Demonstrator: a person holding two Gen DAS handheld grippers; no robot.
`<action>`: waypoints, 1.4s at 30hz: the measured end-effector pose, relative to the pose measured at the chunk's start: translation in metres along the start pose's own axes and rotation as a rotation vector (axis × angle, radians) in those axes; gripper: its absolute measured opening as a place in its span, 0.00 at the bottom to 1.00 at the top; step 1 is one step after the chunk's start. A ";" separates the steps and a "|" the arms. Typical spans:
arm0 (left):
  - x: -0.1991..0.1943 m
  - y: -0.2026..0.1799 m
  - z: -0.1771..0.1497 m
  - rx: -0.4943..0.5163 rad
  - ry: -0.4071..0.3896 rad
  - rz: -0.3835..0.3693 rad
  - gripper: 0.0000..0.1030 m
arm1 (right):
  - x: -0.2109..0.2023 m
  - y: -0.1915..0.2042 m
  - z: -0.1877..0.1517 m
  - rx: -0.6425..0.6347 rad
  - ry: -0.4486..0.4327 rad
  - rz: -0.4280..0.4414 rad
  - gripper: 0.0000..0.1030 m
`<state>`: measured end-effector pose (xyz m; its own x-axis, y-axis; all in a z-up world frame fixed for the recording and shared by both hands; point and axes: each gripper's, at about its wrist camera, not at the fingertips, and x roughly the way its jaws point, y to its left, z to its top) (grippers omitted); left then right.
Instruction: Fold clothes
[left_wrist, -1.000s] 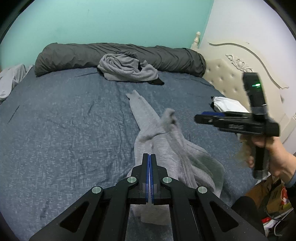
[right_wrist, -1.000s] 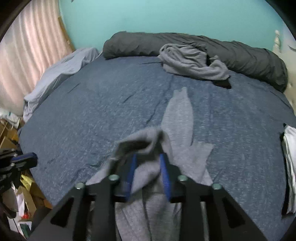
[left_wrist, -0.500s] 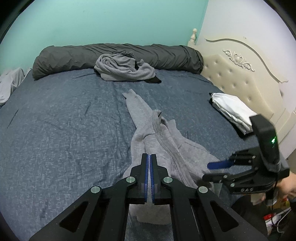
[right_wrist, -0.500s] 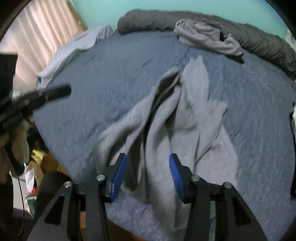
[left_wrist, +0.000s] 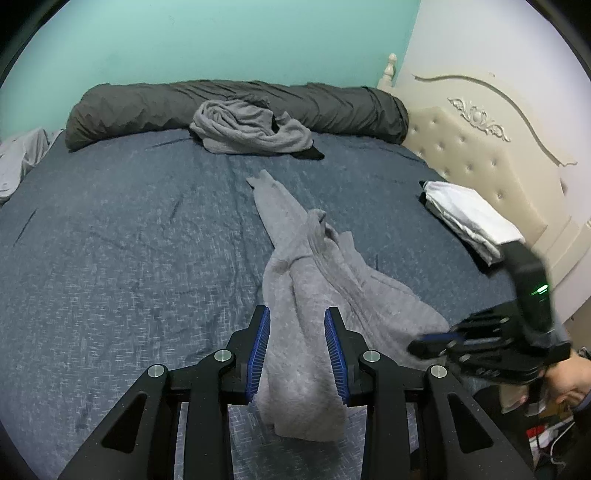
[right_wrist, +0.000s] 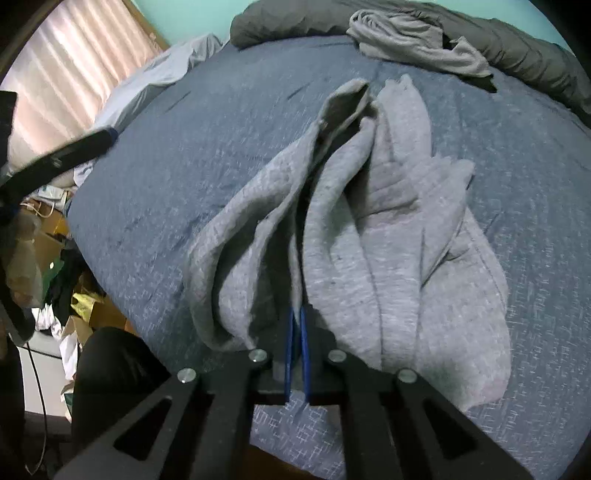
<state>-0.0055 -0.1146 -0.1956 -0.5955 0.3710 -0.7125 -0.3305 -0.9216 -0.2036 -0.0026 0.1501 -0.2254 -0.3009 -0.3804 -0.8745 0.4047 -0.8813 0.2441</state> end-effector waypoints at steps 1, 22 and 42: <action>0.004 -0.002 0.001 0.003 0.006 0.001 0.32 | -0.006 -0.003 0.000 0.004 -0.020 -0.006 0.03; 0.134 -0.059 0.065 0.039 0.191 0.017 0.43 | -0.042 -0.014 -0.034 0.059 -0.122 -0.007 0.03; 0.176 -0.026 0.057 0.063 0.270 0.045 0.16 | -0.035 -0.020 -0.033 0.082 -0.126 0.009 0.03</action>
<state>-0.1436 -0.0189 -0.2770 -0.3971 0.2783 -0.8746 -0.3578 -0.9245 -0.1317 0.0280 0.1903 -0.2132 -0.4054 -0.4164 -0.8138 0.3379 -0.8954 0.2898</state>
